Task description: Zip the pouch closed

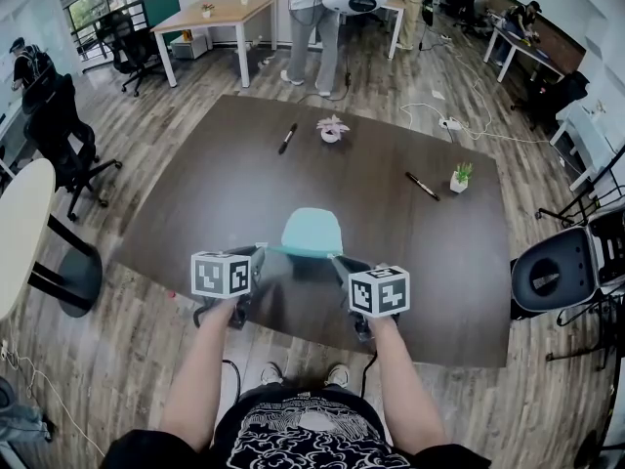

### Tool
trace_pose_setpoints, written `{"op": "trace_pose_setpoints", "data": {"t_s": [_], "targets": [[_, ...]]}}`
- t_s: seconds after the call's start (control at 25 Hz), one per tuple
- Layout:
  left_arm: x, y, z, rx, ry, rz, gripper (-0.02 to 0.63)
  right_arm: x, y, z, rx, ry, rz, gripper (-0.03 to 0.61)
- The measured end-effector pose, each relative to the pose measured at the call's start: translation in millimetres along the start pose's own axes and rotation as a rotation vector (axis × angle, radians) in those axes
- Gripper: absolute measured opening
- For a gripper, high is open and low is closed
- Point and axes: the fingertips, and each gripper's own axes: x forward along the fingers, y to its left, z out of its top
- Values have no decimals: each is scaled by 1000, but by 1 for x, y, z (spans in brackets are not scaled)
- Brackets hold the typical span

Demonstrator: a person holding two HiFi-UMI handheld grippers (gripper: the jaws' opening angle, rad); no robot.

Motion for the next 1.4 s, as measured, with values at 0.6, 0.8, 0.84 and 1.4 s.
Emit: {"op": "trace_pose_setpoints", "data": {"t_s": [0.6, 0.8, 0.84, 1.4], "targets": [[2, 6, -5, -18, 5, 18, 18, -4, -8, -4, 14, 15, -17, 11], [5, 3, -10, 7, 32, 15, 18, -4, -12, -9, 20, 30, -31, 9], [6, 2, -12, 15, 40, 15, 18, -3, -13, -11, 21, 36, -35, 9], [26, -4, -44, 68, 121, 8, 23, 11, -34, -47, 68, 128, -94, 8]]}}
